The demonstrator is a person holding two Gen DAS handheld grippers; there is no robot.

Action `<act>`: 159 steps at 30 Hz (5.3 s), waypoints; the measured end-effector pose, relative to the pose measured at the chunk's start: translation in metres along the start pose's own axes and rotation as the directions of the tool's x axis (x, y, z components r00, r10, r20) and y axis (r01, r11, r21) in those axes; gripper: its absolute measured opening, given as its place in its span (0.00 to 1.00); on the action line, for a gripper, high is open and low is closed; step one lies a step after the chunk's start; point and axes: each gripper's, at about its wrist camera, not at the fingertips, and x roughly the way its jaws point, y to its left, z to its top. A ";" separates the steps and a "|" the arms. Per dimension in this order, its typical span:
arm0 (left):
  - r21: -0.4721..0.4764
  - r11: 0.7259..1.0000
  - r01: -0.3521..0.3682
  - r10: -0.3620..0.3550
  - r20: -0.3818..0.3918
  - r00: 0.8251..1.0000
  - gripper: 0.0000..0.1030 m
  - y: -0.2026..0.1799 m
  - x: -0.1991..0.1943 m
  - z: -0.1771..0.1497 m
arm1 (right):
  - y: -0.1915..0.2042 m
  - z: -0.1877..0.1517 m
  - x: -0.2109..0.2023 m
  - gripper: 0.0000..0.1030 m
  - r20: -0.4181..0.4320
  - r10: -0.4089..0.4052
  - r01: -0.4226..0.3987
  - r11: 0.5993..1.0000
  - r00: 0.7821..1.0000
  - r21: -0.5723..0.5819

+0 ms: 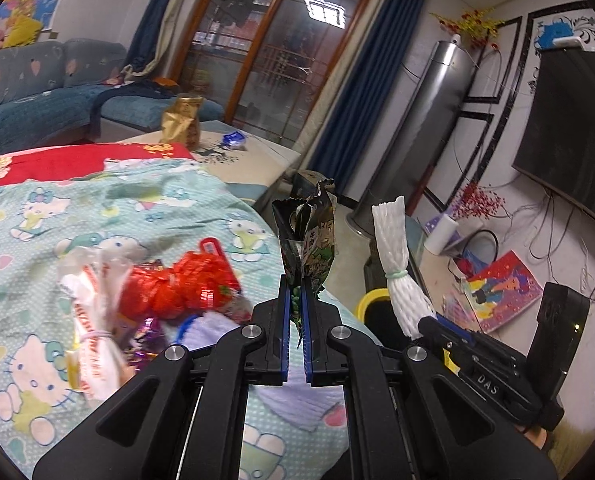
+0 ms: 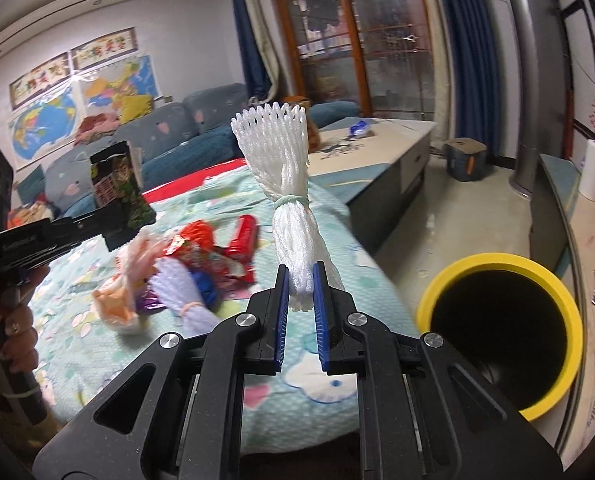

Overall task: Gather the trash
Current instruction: 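Carry the snack bag and white foam net over the yellow bin with both grippers, then open both grippers to drop the snack bag and foam net into the bin, then move both open grippers back to the trash pile on the bed, then grasp the white plastic bag with the left gripper while the right grasps the lavender foam net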

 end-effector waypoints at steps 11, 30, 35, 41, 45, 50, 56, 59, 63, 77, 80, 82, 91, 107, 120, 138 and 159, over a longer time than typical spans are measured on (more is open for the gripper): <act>0.048 0.997 0.067 -0.064 -0.063 0.996 0.05 -0.035 0.030 -0.010 | -0.038 -0.003 -0.007 0.08 -0.011 -0.097 0.098 0.993 0.995 0.070; 0.138 0.977 0.165 -0.139 -0.180 0.974 0.05 -0.098 0.077 -0.032 | -0.114 -0.022 -0.009 0.08 -0.072 -0.245 0.254 0.946 0.967 0.203; 0.164 0.967 0.194 -0.154 -0.229 0.961 0.05 -0.116 0.097 -0.042 | -0.134 -0.026 -0.008 0.08 -0.095 -0.280 0.295 0.928 0.955 0.229; 0.186 0.957 0.224 -0.166 -0.285 0.944 0.05 -0.133 0.122 -0.052 | -0.161 -0.035 -0.009 0.08 -0.129 -0.326 0.350 0.895 0.936 0.275; 0.201 0.951 0.234 -0.164 -0.310 0.936 0.05 -0.142 0.138 -0.056 | -0.174 -0.041 -0.009 0.08 -0.148 -0.347 0.376 0.878 0.926 0.297; 0.216 0.946 0.241 -0.159 -0.339 0.927 0.05 -0.155 0.159 -0.062 | -0.190 -0.048 -0.008 0.08 -0.175 -0.354 0.394 0.861 0.919 0.321; 0.217 0.943 0.253 -0.158 -0.378 0.912 0.05 -0.166 0.183 -0.071 | -0.202 -0.053 -0.005 0.08 -0.212 -0.352 0.407 0.845 0.912 0.347; 0.223 0.939 0.261 -0.158 -0.394 0.906 0.05 -0.172 0.194 -0.074 | -0.207 -0.055 -0.006 0.09 -0.215 -0.353 0.409 0.840 0.911 0.357; 0.237 0.932 0.276 -0.163 -0.407 0.899 0.19 -0.179 0.209 -0.077 | -0.213 -0.056 -0.004 0.16 -0.229 -0.352 0.416 0.830 0.908 0.372; 0.217 0.965 0.146 -0.089 -0.256 0.963 0.94 -0.145 0.163 -0.051 | -0.182 -0.039 -0.013 0.51 -0.125 -0.373 0.394 0.866 0.919 0.309; 0.208 0.972 0.108 -0.064 -0.207 0.976 0.94 -0.133 0.147 -0.042 | -0.166 -0.030 -0.016 0.57 -0.081 -0.345 0.353 0.893 0.935 0.280; 0.205 0.976 0.079 -0.043 -0.173 0.984 0.94 -0.127 0.137 -0.038 | -0.154 -0.024 -0.019 0.61 -0.046 -0.330 0.330 0.909 0.943 0.255; 0.150 0.989 0.002 0.008 -0.064 0.998 0.94 -0.095 0.095 -0.022 | -0.109 -0.008 -0.023 0.63 0.019 -0.228 0.220 0.956 0.973 0.193; 0.089 0.991 -0.098 0.095 0.037 0.995 0.94 -0.052 0.047 -0.015 | -0.045 -0.002 -0.018 0.68 0.039 -0.125 0.121 0.990 0.991 0.077; 0.022 0.985 -0.169 0.166 0.102 0.981 0.94 -0.017 0.014 -0.011 | 0.000 -0.002 -0.015 0.72 0.058 -0.065 0.066 0.997 0.996 -0.025; -0.060 0.944 -0.324 0.328 0.078 0.941 0.94 0.050 -0.023 -0.023 | 0.045 -0.013 0.027 0.73 -0.063 0.060 -0.067 0.990 0.996 -0.127; -0.168 0.910 -0.379 0.374 -0.066 0.925 0.79 0.089 -0.020 -0.065 | 0.080 -0.047 0.090 0.73 -0.261 0.056 -0.124 0.960 0.964 -0.251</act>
